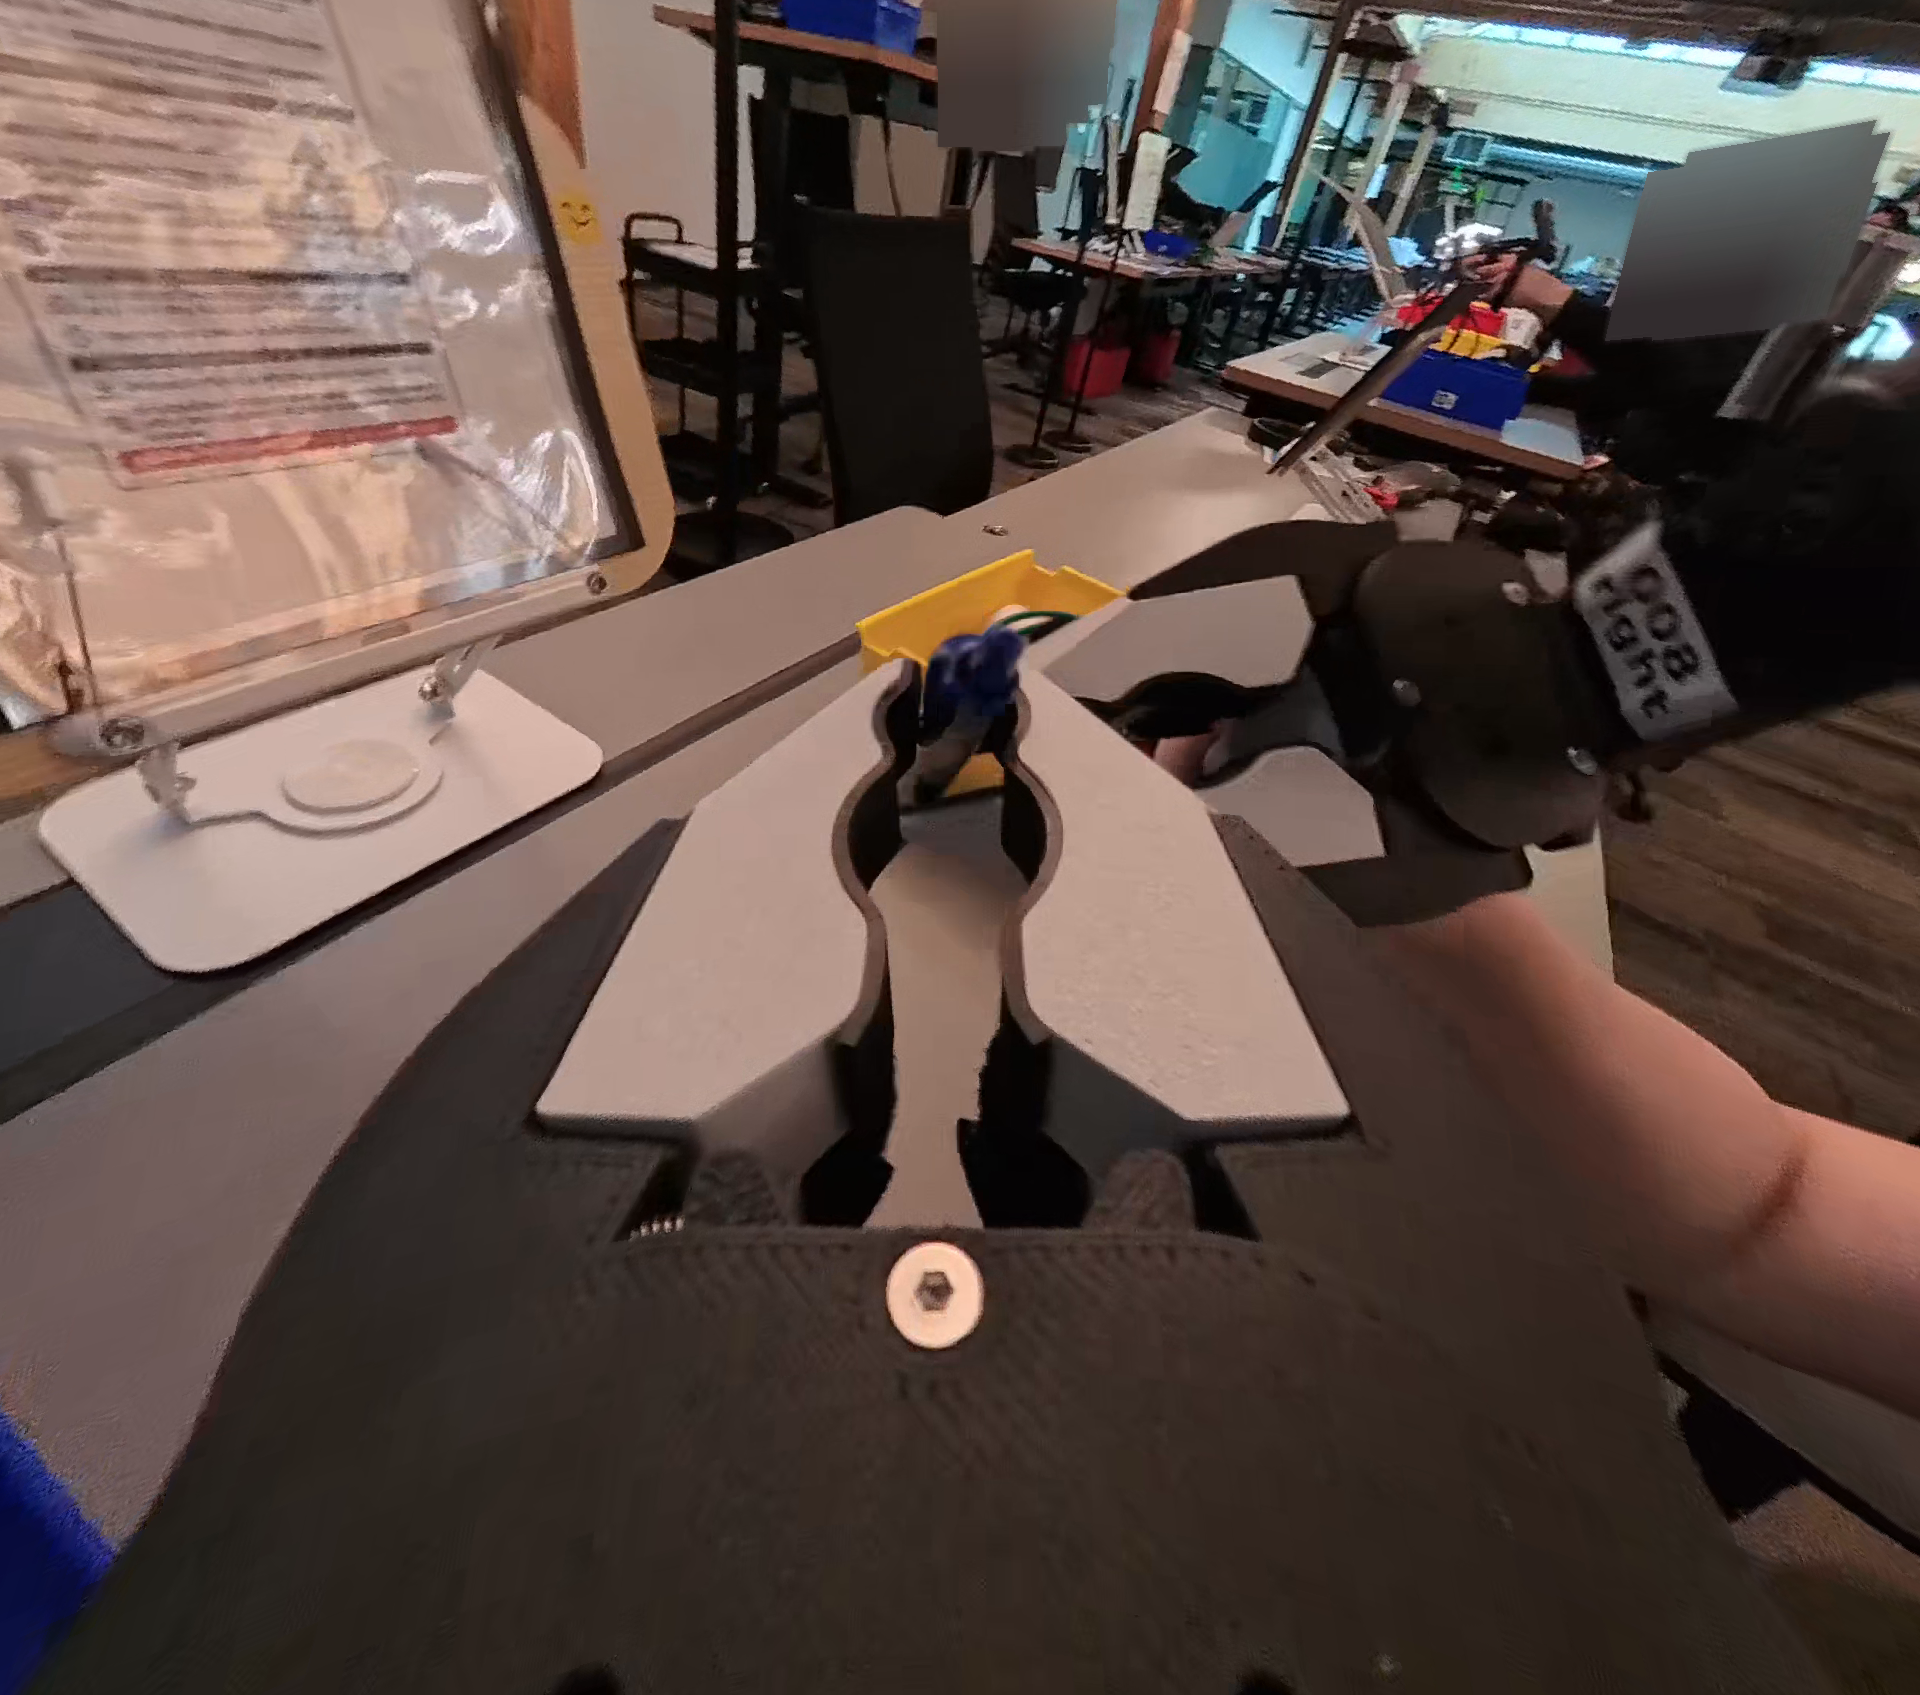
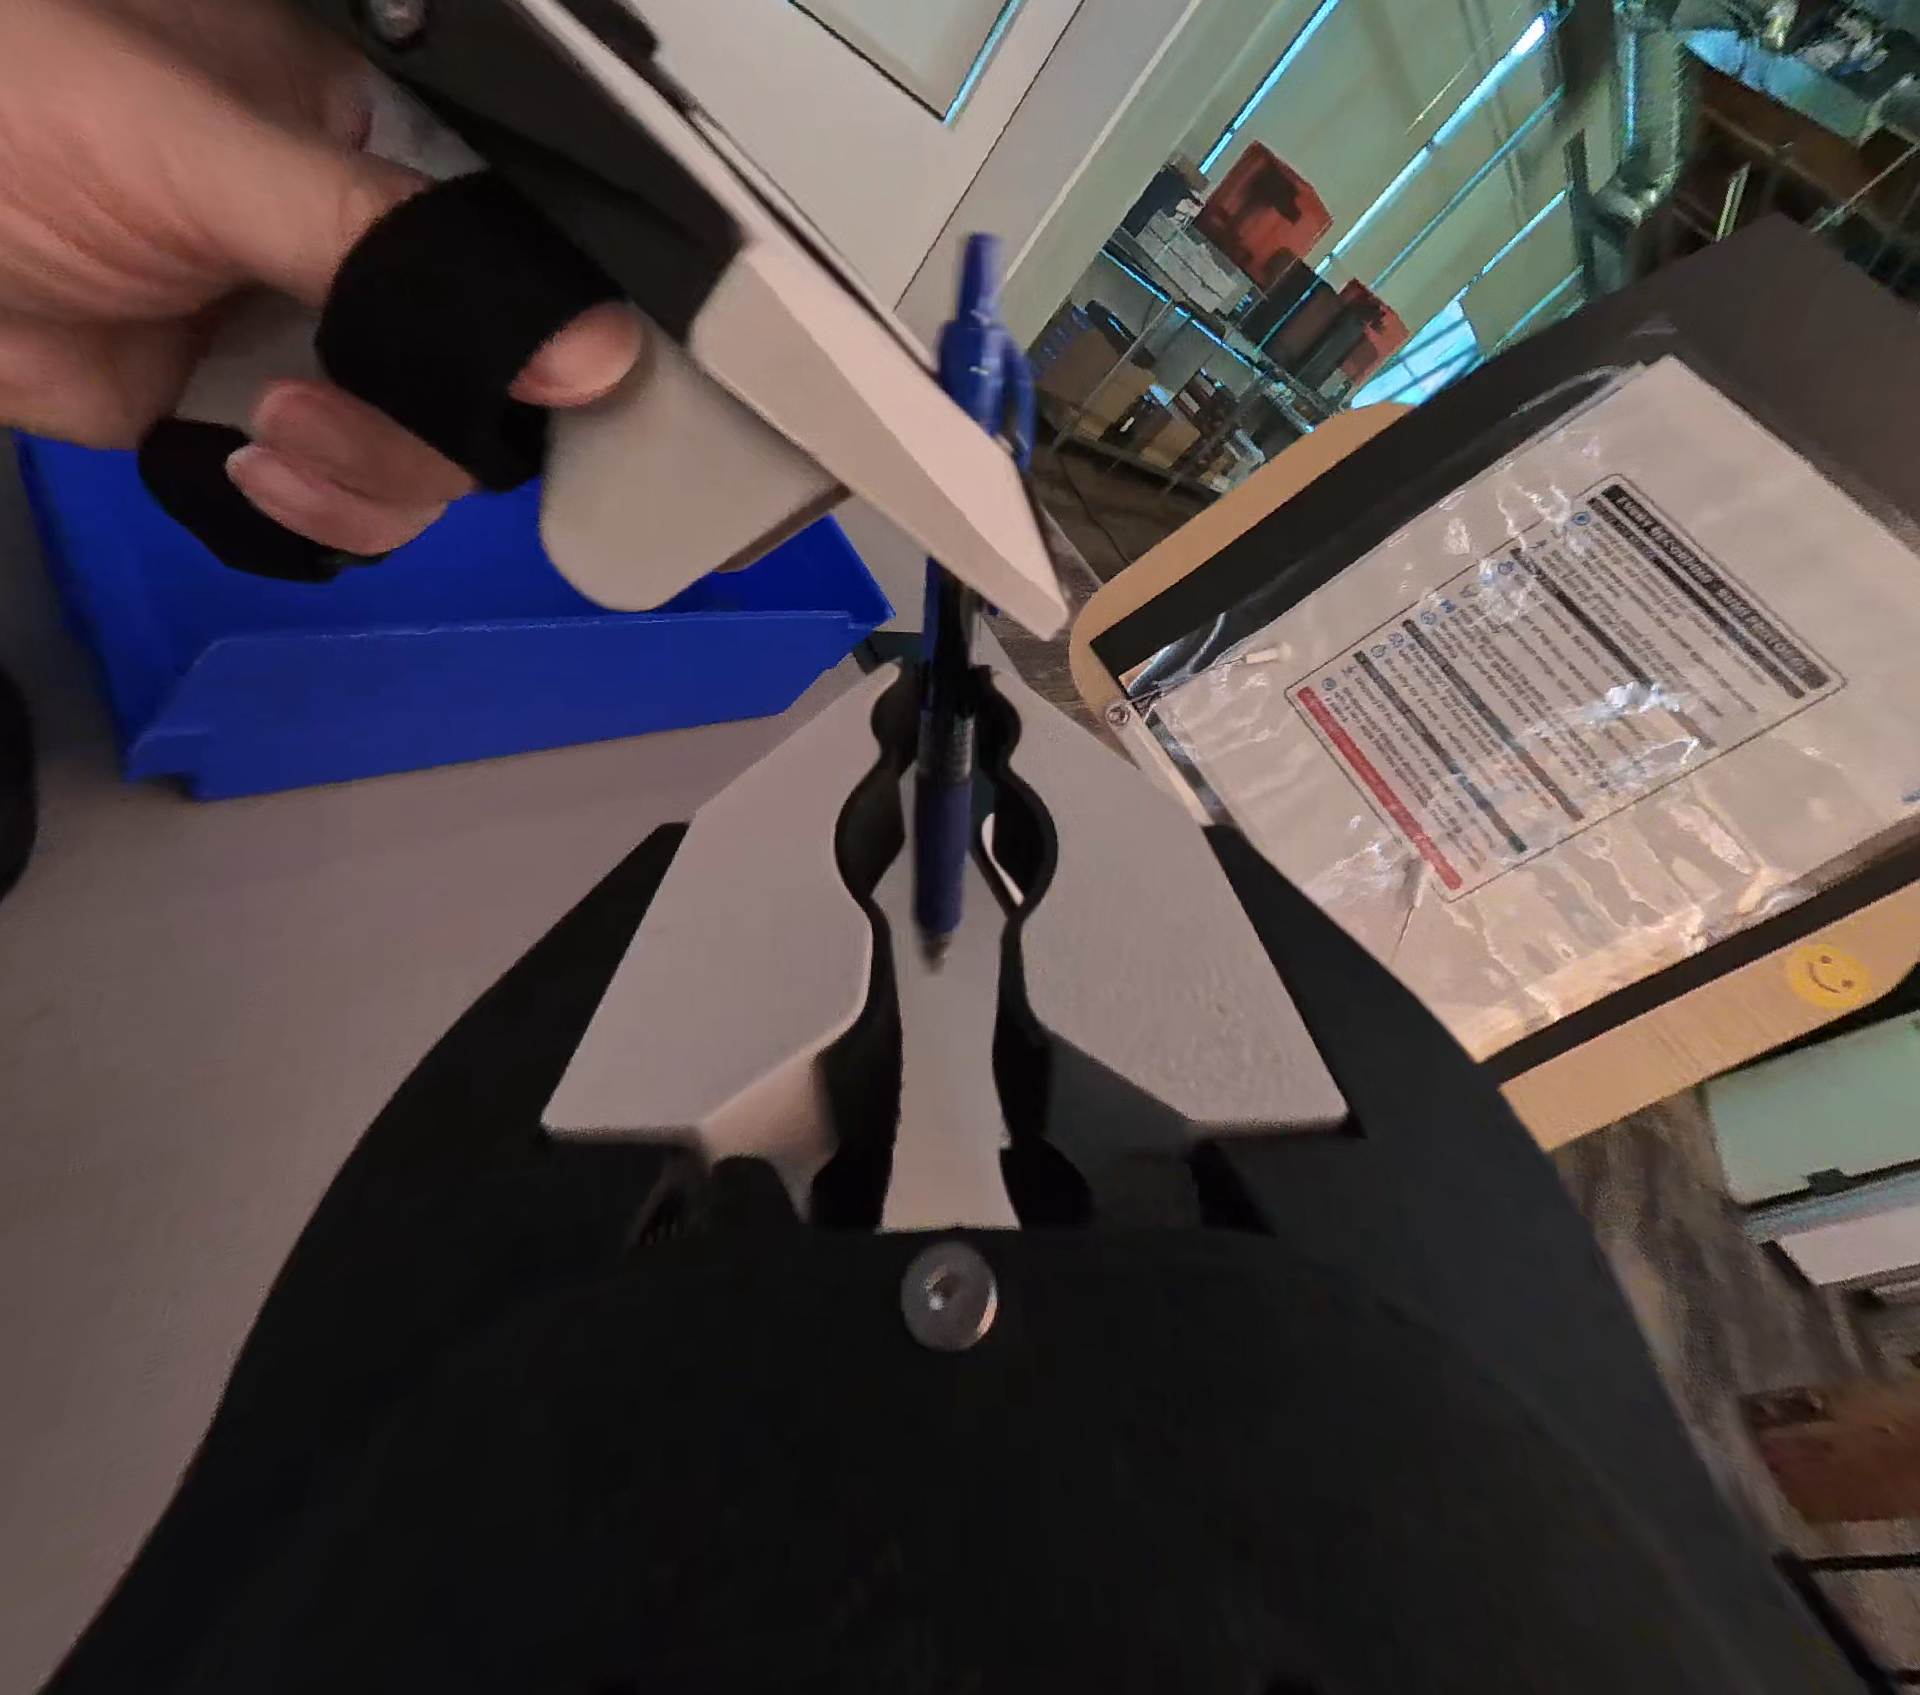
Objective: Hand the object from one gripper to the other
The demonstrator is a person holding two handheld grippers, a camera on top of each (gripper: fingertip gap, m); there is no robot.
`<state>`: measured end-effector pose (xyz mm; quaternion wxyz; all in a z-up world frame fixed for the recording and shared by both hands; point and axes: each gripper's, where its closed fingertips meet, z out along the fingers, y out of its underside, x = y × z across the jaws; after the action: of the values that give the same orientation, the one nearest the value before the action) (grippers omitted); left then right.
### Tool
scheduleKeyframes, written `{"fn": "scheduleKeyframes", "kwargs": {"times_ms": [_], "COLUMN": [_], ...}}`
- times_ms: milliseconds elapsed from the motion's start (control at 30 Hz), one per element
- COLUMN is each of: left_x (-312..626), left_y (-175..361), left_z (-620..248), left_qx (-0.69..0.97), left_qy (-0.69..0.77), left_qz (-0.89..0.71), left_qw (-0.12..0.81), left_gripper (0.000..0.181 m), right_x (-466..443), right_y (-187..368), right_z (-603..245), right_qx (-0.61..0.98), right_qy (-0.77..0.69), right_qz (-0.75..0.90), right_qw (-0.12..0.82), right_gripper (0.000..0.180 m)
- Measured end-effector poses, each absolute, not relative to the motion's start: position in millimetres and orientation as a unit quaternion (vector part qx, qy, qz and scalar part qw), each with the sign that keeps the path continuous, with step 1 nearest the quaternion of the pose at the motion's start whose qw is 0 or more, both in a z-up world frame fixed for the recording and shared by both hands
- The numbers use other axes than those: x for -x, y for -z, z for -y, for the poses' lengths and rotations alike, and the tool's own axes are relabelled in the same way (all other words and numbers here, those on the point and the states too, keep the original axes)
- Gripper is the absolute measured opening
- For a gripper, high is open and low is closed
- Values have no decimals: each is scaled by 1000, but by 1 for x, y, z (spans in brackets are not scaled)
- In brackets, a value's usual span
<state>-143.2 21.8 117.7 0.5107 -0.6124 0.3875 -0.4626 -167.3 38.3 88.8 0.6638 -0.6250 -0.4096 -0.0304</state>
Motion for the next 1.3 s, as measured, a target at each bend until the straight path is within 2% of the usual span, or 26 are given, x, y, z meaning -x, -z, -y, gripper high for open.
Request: {"fn": "scheduleKeyframes", "kwargs": {"times_ms": [33,100,133,233,300,367,433,467,567,667,900,967,1033,1100,1133,1200,1300], "left_x": [143,146,148,149,144,135,126,123,117,114,109,105,105,106,107,115,125], "left_y": [-122,-133,-137,-136,-124,-110,-101,-101,-107,-101,-105,-109,-113,-111,-108,-102,-101], "left_z": [-20,-21,-21,-17,-17,-9,1,6,21,20,25,25,33,29,21,2,-7], "left_qx": [601,580,568,547,562,576,581,578,559,567,536,519,485,476,483,496,477], "left_qy": [464,457,447,415,408,433,472,498,572,571,562,568,576,538,500,415,339], "left_qz": [-392,-390,-394,-426,-443,-461,-470,-467,-452,-454,-472,-467,-484,-501,-511,-524,-550], "left_qw": [519,550,567,590,567,517,467,448,395,382,418,437,447,482,506,555,596], "left_gripper": [18,53,57,52,45,31,13,13,27,27,29,36,8,8,9,8,8], "right_x": [164,157,153,137,123,112,111,114,122,126,128,131,133,134,132,120,98], "right_y": [-90,-95,-101,-122,-142,-151,-146,-142,-135,-140,-150,-155,-160,-161,-160,-163,-180], "right_z": [-39,-40,-39,-33,-23,-15,-15,-16,-16,-11,2,10,15,17,14,8,17], "right_qx": [633,651,654,631,566,518,520,532,550,537,507,490,471,468,478,494,471], "right_qy": [14,-65,-130,-385,-546,-633,-638,-624,-597,-613,-643,-655,-665,-655,-634,-568,-439], "right_qz": [399,357,325,210,157,141,155,168,195,197,212,225,233,243,245,245,269], "right_qw": [664,667,670,640,597,557,546,547,551,544,534,529,531,541,556,611,716], "right_gripper": [8,9,8,8,8,8,6,6,7,7,8,8,10,11,16,40,43]}}
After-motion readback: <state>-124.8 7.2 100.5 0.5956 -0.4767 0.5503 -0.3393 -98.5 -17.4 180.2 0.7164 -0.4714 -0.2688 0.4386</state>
